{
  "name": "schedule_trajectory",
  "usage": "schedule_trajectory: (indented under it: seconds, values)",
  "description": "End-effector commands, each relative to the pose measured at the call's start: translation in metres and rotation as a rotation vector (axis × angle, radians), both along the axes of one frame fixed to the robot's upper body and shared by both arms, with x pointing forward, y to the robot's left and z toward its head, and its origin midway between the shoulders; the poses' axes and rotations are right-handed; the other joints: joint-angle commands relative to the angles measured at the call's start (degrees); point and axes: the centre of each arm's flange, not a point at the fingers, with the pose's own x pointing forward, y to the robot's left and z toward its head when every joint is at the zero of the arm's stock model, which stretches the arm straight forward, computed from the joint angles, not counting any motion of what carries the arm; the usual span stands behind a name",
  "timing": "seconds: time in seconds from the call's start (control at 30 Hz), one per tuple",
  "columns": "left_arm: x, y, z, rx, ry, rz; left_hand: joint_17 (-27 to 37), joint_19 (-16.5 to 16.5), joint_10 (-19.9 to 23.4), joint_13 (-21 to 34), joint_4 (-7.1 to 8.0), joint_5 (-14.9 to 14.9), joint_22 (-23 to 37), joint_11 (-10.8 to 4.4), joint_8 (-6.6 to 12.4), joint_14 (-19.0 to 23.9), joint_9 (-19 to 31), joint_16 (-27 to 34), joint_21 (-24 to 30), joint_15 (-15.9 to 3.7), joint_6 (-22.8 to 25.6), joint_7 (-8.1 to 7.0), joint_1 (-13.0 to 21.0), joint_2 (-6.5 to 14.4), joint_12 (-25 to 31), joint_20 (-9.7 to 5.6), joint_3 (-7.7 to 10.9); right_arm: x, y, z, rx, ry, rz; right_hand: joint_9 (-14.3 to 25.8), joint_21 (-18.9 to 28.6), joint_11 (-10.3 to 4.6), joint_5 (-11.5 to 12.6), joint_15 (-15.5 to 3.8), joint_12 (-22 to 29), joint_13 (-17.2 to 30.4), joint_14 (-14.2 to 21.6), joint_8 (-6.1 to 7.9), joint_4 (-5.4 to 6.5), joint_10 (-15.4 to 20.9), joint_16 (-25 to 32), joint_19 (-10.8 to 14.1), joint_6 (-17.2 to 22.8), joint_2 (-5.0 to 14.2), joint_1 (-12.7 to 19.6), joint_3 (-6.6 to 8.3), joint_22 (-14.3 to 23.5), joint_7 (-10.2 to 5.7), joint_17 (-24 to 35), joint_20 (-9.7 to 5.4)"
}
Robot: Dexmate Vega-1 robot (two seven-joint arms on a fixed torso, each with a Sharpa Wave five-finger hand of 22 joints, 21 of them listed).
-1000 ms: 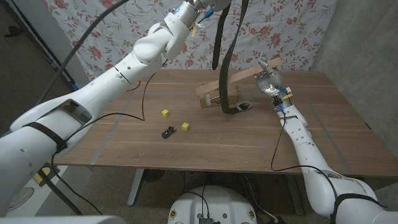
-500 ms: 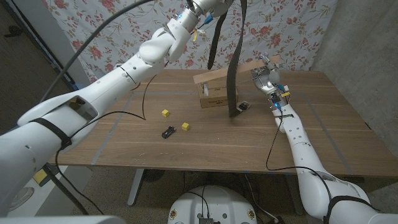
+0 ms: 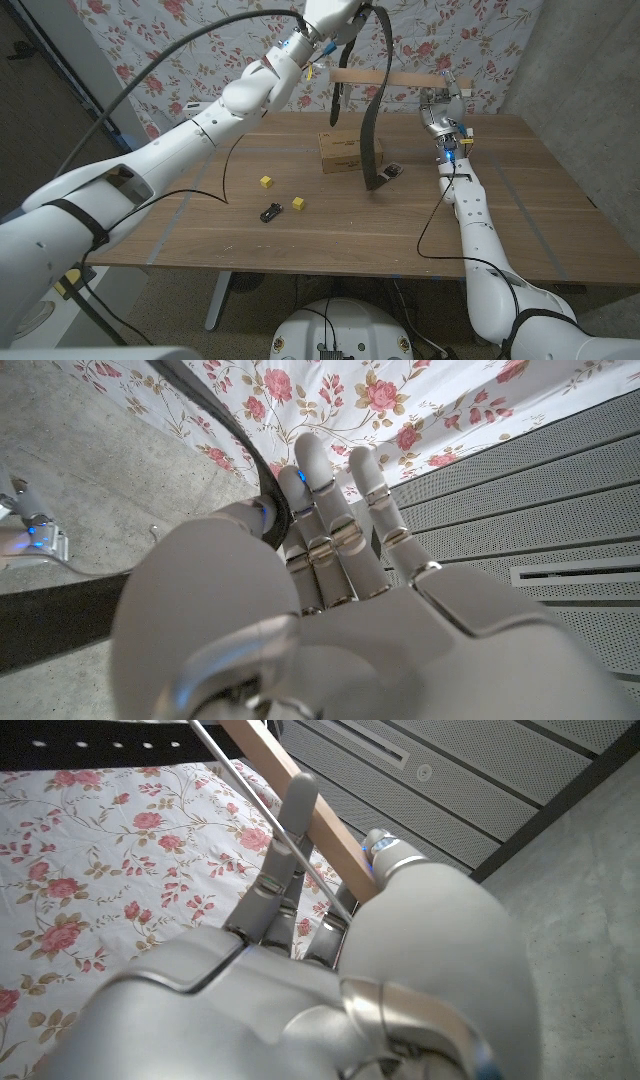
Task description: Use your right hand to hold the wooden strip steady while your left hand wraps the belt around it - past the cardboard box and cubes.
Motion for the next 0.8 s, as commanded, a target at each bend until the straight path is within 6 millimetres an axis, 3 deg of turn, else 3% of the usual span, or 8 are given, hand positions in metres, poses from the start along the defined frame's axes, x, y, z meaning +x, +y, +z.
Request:
schedule_trajectory:
  seconds: [0.03, 0.8]
  values:
    - [0.011, 0.010, -0.022, -0.010, 0.068, 0.000, 0.3, 0.0, 2.8, 0.1, -1.12, -0.1, 0.1, -2.11, 0.11, 0.3, 5.7, 0.0, 0.4, -0.18, 4.3, 2.02, 2.9, 2.1, -0.3, -0.16, 1.87, 0.000, -0.006, 0.015, 0.137, 0.054, 0.050, 0.4, 0.1, 10.34, 0.0, -20.65, 0.9, 8.0, 31.0, -0.27, 2.18, 23.3, 10.6, -2.9, 9.8, 5.22, -5.2, 2.74, 0.2, 9.85, 5.6, -5.13]
    - [0.050, 0.006, -0.072, -0.088, 0.368, -0.157, 0.5, -0.1, 3.1, 1.2, -1.46, -0.9, 0.1, -1.87, -0.58, 1.0, 6.2, -0.5, 0.8, -0.07, 4.6, 2.28, 2.8, 2.2, -1.0, -0.05, 2.73, -0.002, 0.006, 0.022, 0.265, 0.130, 0.132, 0.3, 0.2, 10.14, -0.2, -20.65, 1.1, 8.0, 30.9, -0.85, 2.06, 23.3, 11.6, -3.0, 10.1, 5.05, -5.9, 3.42, 0.2, 9.67, 5.5, -5.22]
